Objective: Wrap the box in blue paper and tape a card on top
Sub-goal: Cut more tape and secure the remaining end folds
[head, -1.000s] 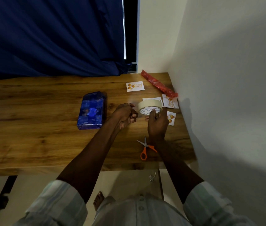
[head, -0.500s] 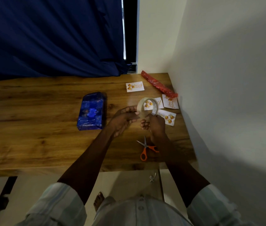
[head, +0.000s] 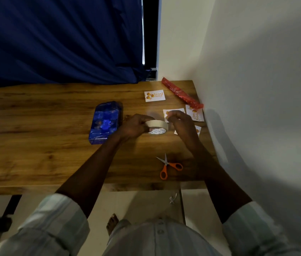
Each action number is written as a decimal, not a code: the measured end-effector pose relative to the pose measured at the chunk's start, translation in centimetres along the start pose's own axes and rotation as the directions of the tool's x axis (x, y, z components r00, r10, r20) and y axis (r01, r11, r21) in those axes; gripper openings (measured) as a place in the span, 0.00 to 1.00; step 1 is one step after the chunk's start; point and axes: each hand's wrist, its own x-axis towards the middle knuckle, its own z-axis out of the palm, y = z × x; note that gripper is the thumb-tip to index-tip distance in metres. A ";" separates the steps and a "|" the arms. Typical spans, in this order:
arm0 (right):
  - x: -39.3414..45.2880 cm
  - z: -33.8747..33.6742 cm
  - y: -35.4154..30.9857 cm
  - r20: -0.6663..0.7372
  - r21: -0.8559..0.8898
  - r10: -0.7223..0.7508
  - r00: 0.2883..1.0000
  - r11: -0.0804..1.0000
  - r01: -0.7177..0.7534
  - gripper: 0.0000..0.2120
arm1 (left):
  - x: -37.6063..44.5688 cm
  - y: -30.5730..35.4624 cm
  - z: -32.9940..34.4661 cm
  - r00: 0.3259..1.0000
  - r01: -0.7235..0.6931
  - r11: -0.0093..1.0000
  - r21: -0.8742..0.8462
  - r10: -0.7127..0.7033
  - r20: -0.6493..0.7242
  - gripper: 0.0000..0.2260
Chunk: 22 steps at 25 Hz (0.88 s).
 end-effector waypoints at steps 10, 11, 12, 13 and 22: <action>0.8 0.4 -2.7 0.352 -0.109 0.101 0.931 0.992 -0.066 0.06 | 0.8 0.8 -3.8 0.979 -0.011 0.996 0.091 -0.007 0.203 0.15; 0.9 0.6 -2.6 0.344 -0.085 0.108 0.933 0.993 -0.083 0.06 | 0.7 0.8 -4.0 0.977 -0.011 0.997 0.071 -0.004 0.215 0.16; 0.8 0.7 -2.6 0.345 -0.064 0.106 0.933 0.994 -0.089 0.06 | 0.6 0.8 -4.2 0.974 -0.007 0.999 0.048 -0.004 0.225 0.16; 0.9 0.8 -2.4 0.352 -0.040 0.099 0.931 0.995 -0.091 0.07 | 0.7 0.7 -4.4 0.973 0.001 1.000 0.024 -0.006 0.230 0.16; 0.5 1.1 -2.7 0.432 0.082 0.184 0.883 0.967 -0.241 0.09 | 1.3 1.8 -4.2 0.952 0.019 0.998 0.063 -0.037 0.305 0.15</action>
